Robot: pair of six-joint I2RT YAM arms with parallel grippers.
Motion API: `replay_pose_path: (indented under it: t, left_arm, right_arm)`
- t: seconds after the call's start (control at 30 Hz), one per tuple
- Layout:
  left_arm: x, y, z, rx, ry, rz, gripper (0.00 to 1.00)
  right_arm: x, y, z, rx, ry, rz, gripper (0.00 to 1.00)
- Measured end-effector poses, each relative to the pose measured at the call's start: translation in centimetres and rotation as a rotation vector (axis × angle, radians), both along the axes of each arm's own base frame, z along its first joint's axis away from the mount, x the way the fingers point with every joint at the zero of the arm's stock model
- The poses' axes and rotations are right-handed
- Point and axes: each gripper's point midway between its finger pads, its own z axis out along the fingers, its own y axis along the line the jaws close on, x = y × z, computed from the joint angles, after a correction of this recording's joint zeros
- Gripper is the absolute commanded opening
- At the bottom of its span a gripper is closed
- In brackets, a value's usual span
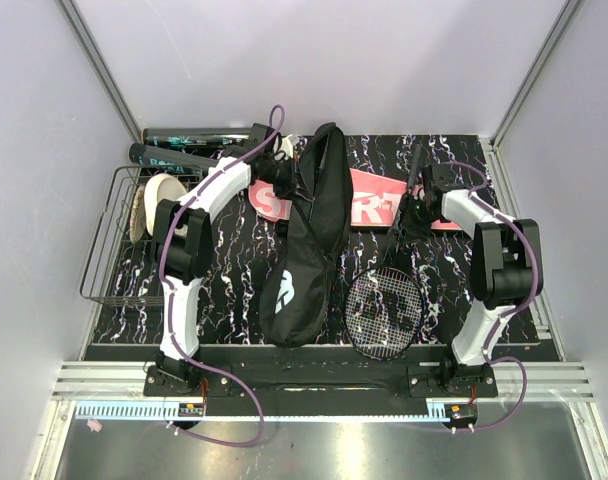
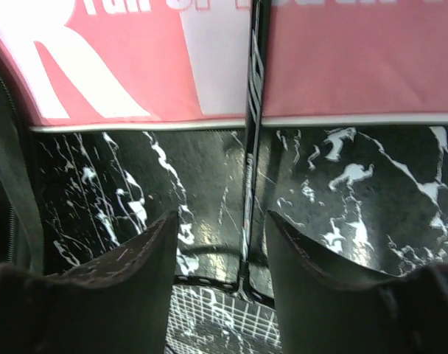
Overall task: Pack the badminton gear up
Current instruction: Pick up the racket from the center of the board.
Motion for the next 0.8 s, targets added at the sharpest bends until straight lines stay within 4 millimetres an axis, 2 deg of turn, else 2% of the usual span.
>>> replay_pose_path:
  t: [0.1, 0.17, 0.23, 0.27, 0.33, 0.37, 0.53, 0.6, 0.67, 0.73, 0.8]
  left_arm:
    - [0.0, 0.0, 0.0, 0.0, 0.0, 0.0, 0.0]
    - [0.0, 0.0, 0.0, 0.001, 0.001, 0.0, 0.0]
    - [-0.1, -0.1, -0.2, 0.001, 0.0, -0.003, 0.0]
    - [-0.1, -0.2, -0.2, 0.002, 0.0, -0.004, 0.0]
    - [-0.3, -0.3, -0.4, 0.005, 0.001, -0.006, 0.0]
    - [-0.3, -0.3, -0.4, 0.008, 0.001, -0.006, 0.0]
    - [-0.4, -0.4, -0.5, 0.029, -0.018, -0.009, 0.0]
    - [-0.4, -0.4, -0.4, 0.044, -0.032, -0.011, 0.0]
    - [-0.5, -0.4, -0.2, 0.057, -0.049, -0.015, 0.0]
    - [-0.5, -0.4, 0.0, 0.073, -0.071, -0.019, 0.0]
    - [-0.5, -0.5, 0.2, 0.093, -0.097, -0.023, 0.0]
  right_arm:
    - [0.9, 0.7, -0.7, 0.04, -0.014, 0.003, 0.49]
    - [1.3, 0.9, -1.2, 0.052, -0.019, 0.005, 0.36]
    - [1.6, 1.1, -1.6, 0.061, -0.022, 0.007, 0.3]
    - [1.6, 1.2, -1.7, 0.066, -0.021, 0.007, 0.24]
    - [1.8, 1.2, -1.8, 0.069, -0.028, 0.006, 0.03]
    - [1.9, 1.2, -1.7, 0.07, -0.033, 0.006, 0.0]
    - [2.4, 1.1, -1.2, 0.065, -0.056, -0.015, 0.0]
    - [2.4, 0.7, -0.2, 0.046, -0.069, -0.032, 0.0]
    - [2.6, 0.1, 1.6, 0.018, -0.095, -0.055, 0.0]
    - [3.4, -0.6, 4.8, -0.015, -0.14, -0.084, 0.0]
    - [4.9, -1.2, 8.9, -0.04, -0.208, -0.106, 0.0]
